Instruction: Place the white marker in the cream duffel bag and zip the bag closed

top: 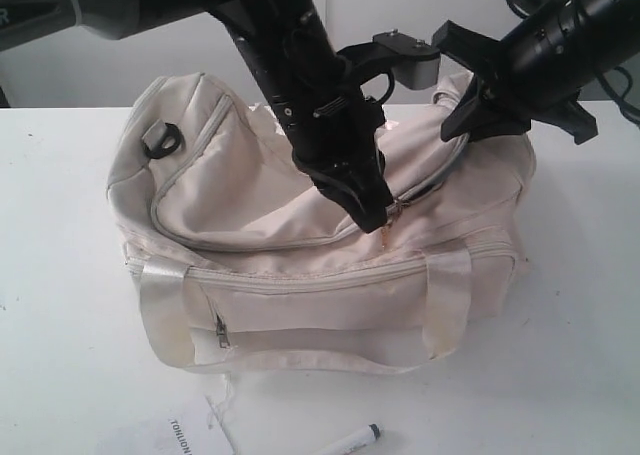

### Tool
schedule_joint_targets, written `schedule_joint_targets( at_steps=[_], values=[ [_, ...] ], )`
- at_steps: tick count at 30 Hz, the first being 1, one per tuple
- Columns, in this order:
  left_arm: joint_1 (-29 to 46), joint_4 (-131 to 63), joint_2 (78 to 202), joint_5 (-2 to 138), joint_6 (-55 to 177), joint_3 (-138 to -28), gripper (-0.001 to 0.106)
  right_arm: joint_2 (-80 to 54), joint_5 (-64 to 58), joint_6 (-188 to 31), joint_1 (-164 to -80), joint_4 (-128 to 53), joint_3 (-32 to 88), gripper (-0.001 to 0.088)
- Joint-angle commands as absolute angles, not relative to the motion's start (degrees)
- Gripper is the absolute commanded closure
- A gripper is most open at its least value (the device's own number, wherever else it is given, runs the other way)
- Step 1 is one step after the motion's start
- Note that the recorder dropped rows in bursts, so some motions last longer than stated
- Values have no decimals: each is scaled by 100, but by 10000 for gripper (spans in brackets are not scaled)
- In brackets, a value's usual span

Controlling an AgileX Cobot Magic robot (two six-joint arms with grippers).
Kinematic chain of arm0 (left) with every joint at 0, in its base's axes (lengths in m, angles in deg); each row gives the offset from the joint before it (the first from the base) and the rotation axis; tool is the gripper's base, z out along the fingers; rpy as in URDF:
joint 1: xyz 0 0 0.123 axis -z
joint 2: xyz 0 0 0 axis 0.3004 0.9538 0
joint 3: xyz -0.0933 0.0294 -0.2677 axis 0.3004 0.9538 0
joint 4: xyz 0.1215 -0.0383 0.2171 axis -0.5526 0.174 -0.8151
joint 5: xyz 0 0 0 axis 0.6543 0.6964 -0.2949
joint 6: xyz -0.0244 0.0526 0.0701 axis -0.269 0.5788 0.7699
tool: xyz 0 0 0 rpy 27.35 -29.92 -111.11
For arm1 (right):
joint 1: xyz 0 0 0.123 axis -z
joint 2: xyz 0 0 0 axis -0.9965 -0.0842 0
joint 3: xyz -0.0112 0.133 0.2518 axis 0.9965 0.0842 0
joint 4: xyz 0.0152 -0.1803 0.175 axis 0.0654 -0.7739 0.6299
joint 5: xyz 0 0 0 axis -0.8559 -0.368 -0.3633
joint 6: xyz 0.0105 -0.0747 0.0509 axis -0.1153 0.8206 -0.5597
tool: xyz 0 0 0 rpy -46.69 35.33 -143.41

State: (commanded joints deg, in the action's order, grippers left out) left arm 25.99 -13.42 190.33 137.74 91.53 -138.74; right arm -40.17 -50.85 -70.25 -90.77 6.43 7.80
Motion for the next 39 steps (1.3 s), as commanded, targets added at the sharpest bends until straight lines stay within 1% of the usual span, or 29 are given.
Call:
schedule_joint_targets(
  at_steps=[9,39],
  values=[
    [2598,-1602,19033,13774,9153,-13393,1053,-4017,-5062,-7025,-9077,563,780,868],
    [2598,-2516,18860,13774,9007,-13382,1053,-4017,-4993,-7045,-9077,317,780,868]
  ],
)
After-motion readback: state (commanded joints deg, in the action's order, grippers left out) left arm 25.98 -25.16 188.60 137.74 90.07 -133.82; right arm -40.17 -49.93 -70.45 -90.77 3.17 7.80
